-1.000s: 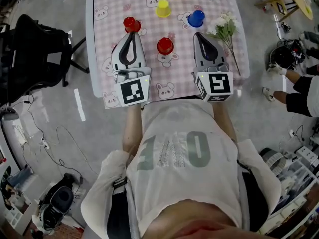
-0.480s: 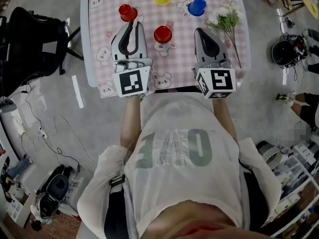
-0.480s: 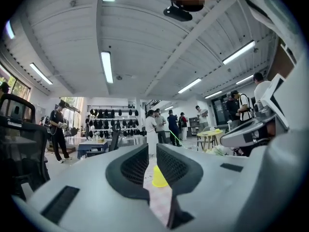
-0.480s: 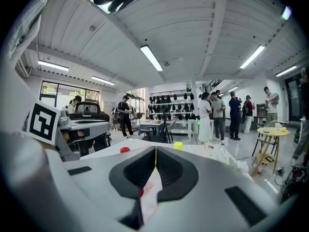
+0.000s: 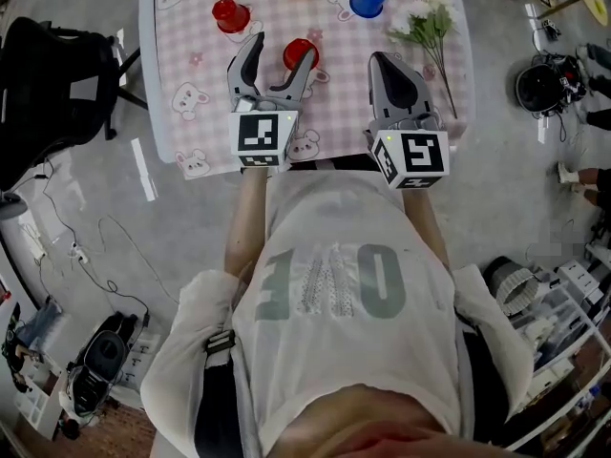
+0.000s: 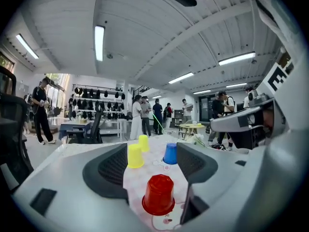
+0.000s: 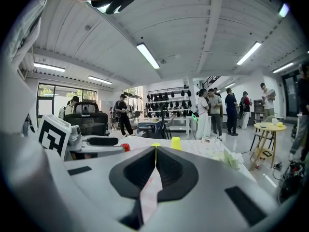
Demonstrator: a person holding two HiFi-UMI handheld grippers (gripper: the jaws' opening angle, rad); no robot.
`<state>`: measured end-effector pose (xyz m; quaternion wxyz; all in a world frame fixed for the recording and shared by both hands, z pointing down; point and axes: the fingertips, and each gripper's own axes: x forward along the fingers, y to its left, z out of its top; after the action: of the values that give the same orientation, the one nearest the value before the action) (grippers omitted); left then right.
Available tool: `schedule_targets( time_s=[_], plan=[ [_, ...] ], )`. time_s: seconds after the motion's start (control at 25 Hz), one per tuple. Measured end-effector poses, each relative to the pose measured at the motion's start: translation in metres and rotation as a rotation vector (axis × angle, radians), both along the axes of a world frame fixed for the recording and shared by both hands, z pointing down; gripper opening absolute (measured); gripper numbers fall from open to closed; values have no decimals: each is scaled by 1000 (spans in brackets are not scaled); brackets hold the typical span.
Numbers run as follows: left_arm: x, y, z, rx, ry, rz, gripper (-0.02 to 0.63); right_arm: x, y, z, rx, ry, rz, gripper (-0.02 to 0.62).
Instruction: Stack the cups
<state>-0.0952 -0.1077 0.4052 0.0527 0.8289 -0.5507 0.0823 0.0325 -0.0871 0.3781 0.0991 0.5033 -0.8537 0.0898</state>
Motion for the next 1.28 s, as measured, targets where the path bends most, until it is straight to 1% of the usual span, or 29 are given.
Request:
schedule_targets(
  time_s=[0.16, 0.24, 0.36, 0.48, 0.76, 0.84, 0.96, 1.12, 1.28],
  plan=[
    [12, -2, 29, -78, -8, 42, 305, 3, 4, 1, -7, 4, 7, 29],
    [16, -2, 45, -115, -32, 54, 305, 5, 5, 4, -17, 7, 11, 29],
    [20, 0, 66, -160, -89, 72, 305, 10, 8, 6, -22, 9, 28, 29],
    [22, 0, 78, -186, -105, 81, 304, 16, 8, 5, -18, 14, 48, 29],
    [22, 2, 82, -212, -108, 101, 295, 21, 12, 4, -18, 21, 63, 29],
    [20, 2, 83, -224, -102, 91, 275, 19, 14, 3, -14, 24, 59, 29],
    [16, 2, 86, -244, -114, 78, 234, 16, 16, 0, -6, 32, 50, 29],
    [15, 3, 86, -244, -117, 75, 229, 15, 17, -1, 2, 41, 40, 29],
    [10, 2, 78, -227, -105, 50, 227, 14, 17, -3, 8, 42, 30, 29]
  ],
)
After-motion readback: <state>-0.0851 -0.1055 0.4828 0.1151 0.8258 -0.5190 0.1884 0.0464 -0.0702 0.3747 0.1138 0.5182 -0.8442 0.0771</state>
